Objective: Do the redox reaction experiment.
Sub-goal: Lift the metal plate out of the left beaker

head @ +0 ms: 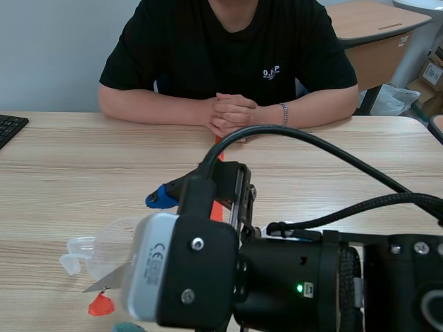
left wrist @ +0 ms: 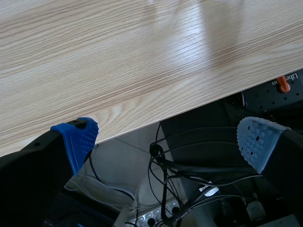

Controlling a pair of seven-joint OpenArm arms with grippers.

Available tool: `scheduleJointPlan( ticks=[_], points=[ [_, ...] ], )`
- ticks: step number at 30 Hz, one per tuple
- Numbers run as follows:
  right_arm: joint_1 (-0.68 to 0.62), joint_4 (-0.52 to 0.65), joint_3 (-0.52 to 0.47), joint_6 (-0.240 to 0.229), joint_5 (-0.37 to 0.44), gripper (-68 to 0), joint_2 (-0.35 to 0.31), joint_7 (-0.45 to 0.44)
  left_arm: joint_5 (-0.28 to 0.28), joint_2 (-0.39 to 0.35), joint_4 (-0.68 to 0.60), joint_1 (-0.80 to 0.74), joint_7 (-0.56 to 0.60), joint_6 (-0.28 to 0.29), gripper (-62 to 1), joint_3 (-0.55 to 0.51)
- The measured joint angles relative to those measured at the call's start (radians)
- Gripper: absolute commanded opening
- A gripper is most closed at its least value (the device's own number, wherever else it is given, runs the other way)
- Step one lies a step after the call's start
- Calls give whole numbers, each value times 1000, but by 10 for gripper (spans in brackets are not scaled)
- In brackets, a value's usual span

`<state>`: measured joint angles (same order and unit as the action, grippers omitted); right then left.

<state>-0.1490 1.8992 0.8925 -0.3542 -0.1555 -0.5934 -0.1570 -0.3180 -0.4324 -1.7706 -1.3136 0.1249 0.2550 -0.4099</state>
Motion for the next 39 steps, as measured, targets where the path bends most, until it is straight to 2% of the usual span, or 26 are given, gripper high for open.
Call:
scheduleJointPlan(
  ticks=[8, 10, 19, 26, 28, 39],
  points=[
    [89, -110, 126, 37, -3, 4, 7, -26, 0, 0, 0, 3, -6, 0, 14, 0],
    [100, -134, 147, 64, -29, 4, 24, -33, 0, 0, 0, 17, -41, 0, 14, 0],
    [124, -219, 202, 97, -92, 4, 106, -82, 0, 0, 0, 34, -41, 0, 14, 8],
    [123, -227, 219, 101, -96, -168, 114, -94, 0, 0, 0, 49, -42, 1, 14, 17],
    [123, -227, 219, 124, -96, -200, 114, -98, 0, 0, 0, 57, -42, 0, 14, 17],
    [123, -227, 218, 126, -96, -401, 122, -133, -1, 0, 0, 64, -38, 0, 14, 17]
  ],
)
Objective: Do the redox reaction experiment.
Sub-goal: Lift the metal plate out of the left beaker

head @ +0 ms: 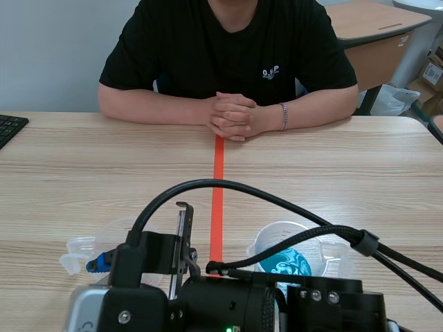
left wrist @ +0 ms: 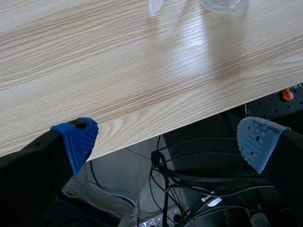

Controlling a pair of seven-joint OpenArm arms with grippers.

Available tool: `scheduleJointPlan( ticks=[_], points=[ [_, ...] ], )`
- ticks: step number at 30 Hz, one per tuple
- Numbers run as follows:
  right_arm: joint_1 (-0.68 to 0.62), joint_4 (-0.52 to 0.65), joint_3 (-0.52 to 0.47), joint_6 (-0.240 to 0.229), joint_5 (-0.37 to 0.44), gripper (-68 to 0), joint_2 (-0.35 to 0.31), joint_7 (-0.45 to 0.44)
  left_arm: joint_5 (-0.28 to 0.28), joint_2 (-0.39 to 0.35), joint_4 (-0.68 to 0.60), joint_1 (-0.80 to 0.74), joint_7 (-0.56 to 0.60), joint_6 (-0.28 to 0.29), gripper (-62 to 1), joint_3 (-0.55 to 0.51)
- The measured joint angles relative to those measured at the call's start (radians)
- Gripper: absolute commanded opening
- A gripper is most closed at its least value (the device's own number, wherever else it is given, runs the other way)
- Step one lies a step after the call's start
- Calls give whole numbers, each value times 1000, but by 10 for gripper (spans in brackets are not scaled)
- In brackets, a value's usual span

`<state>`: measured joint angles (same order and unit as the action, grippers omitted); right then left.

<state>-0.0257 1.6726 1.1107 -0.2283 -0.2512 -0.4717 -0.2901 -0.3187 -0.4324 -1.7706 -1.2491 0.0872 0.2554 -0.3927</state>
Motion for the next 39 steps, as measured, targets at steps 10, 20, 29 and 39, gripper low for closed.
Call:
scheduleJointPlan(
  ticks=[10, 20, 29, 39],
  points=[
    [0, 0, 0, 0, 0, -478, 0, 2, 0, 0, 0, 0, 0, 0, 14, 0],
    [0, 0, 0, 0, 0, -589, 0, 3, 0, 0, 0, 0, 1, 0, 14, 0],
    [0, 0, -2, 12, 0, -660, 0, 10, 0, 0, 0, 0, 1, 0, 14, 0],
    [-3, 86, -96, 15, 30, -660, 0, 79, 0, 0, 0, 3, 3, 0, 14, 0]
  ],
)
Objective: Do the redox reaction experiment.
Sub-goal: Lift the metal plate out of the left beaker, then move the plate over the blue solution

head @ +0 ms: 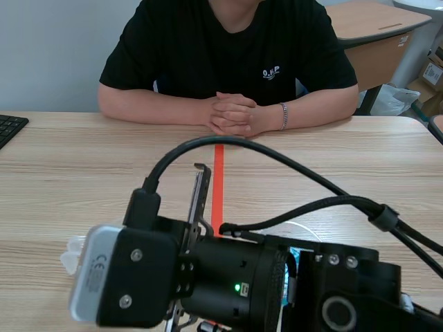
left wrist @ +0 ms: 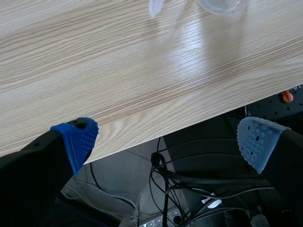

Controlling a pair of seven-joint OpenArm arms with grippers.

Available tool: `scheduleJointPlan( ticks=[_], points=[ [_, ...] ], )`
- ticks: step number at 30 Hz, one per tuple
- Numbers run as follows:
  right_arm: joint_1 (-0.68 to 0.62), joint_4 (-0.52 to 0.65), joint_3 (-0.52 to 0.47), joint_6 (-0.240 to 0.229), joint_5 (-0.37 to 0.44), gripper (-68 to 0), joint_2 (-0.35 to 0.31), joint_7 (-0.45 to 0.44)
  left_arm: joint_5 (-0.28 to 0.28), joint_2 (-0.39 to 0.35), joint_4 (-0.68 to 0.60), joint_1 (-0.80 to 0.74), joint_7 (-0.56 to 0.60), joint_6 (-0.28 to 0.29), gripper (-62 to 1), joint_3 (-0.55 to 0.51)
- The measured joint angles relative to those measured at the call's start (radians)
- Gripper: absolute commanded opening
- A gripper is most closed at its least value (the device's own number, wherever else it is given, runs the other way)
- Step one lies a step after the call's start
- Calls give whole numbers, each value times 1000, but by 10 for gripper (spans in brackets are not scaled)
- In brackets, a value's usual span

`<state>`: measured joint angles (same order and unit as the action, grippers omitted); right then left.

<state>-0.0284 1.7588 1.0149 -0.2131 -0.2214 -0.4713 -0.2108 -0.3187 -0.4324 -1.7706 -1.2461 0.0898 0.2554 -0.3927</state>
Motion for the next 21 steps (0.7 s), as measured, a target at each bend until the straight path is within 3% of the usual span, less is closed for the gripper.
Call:
scheduleJointPlan(
  ticks=[5, 15, 18, 21],
  points=[
    [0, 82, -34, -49, 99, -660, 0, 75, 0, 0, 0, 0, 1, 0, 14, 0],
    [0, 142, -85, -58, 268, -660, 0, 165, 0, 0, 0, 0, 1, 0, 14, 0],
    [0, 157, -112, -101, 312, -660, 0, 200, 0, 0, 0, 0, 1, 0, 14, 0],
    [0, 180, -134, -101, 341, -660, 0, 225, 0, 0, 0, 0, 1, 0, 14, 0]
  ],
)
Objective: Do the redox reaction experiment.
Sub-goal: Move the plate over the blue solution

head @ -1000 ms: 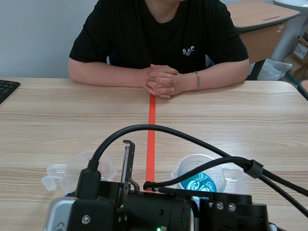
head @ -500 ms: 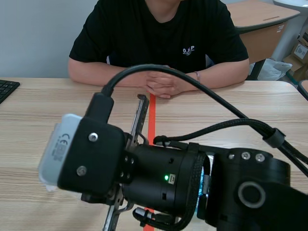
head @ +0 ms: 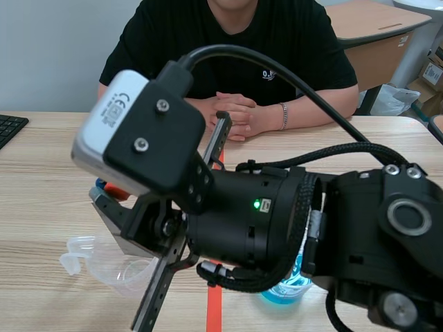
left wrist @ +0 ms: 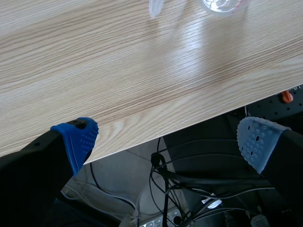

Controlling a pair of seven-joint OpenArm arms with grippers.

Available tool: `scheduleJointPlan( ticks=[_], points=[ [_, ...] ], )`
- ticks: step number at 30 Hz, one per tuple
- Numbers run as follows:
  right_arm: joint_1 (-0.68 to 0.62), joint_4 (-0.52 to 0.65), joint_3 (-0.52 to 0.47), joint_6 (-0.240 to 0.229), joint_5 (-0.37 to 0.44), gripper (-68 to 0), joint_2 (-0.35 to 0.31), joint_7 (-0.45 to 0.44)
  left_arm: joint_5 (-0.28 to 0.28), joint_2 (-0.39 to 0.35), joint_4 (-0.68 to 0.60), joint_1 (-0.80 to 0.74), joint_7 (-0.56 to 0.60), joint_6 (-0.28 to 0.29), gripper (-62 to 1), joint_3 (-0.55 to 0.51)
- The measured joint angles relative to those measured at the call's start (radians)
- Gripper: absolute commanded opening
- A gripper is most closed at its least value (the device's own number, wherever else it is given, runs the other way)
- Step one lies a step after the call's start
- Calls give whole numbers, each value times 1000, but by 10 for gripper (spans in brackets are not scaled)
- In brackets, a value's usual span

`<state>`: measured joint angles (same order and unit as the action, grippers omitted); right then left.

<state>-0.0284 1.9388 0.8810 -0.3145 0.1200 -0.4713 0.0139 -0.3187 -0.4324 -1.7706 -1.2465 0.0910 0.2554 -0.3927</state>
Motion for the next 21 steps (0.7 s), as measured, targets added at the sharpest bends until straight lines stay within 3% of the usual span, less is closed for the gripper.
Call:
scheduleJointPlan(
  ticks=[11, 16, 21],
  points=[
    [0, 185, -87, -22, 78, -660, 0, 174, 0, 0, 0, 0, 0, 0, 14, 0],
    [0, 207, -125, -22, 110, -660, -4, 196, 0, 0, 0, 0, 0, 0, 14, 0],
    [0, 224, -192, -23, 172, -660, -49, 198, 0, 0, 0, 0, 0, 0, 14, 0]
  ],
)
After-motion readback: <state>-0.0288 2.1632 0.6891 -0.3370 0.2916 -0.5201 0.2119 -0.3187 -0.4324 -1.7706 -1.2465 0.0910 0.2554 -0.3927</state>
